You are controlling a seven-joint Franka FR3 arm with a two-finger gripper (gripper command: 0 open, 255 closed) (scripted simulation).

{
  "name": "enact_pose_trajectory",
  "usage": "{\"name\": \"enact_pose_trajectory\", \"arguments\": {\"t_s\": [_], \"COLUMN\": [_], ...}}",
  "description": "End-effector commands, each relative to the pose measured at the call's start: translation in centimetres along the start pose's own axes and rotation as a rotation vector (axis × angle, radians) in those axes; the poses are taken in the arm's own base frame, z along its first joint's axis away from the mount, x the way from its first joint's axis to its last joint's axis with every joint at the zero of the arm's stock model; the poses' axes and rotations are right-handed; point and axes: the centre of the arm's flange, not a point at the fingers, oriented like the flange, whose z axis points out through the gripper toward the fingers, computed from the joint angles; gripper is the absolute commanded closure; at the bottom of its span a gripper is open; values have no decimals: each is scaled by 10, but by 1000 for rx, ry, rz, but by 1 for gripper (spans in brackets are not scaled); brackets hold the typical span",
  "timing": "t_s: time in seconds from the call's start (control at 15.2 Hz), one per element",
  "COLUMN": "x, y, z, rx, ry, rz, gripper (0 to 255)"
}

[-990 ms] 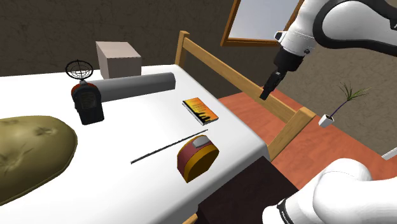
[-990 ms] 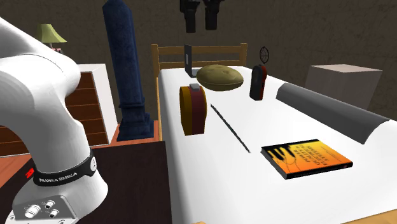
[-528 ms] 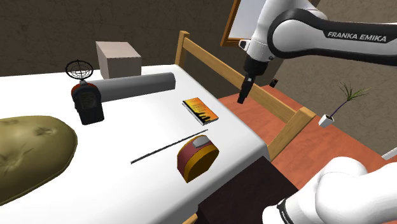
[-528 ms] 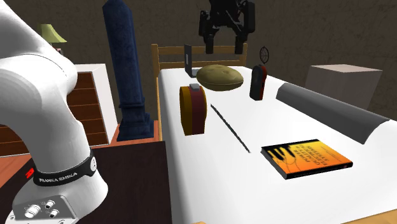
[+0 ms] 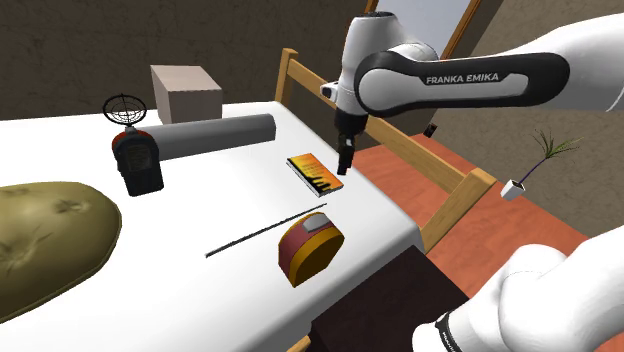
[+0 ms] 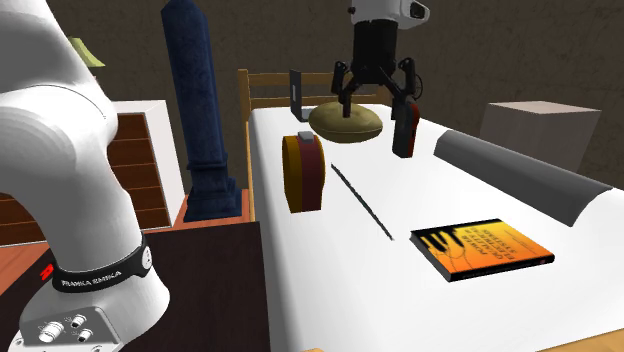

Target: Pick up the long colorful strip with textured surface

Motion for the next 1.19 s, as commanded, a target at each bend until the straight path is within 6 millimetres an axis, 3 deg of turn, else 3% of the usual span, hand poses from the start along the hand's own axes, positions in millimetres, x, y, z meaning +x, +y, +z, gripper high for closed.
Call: {"name": "enact_pose_trajectory", "arguments": {"t_s": [0.0, 0.66, 1.12], "x": [22, 129, 182], "y": [-5, -52, -101], "z": [15, 95, 151], "rx": [-7, -39, -59], "ry": [-15, -89, -138], "rz": [-82, -480, -736], "gripper": [0, 0, 0]}}
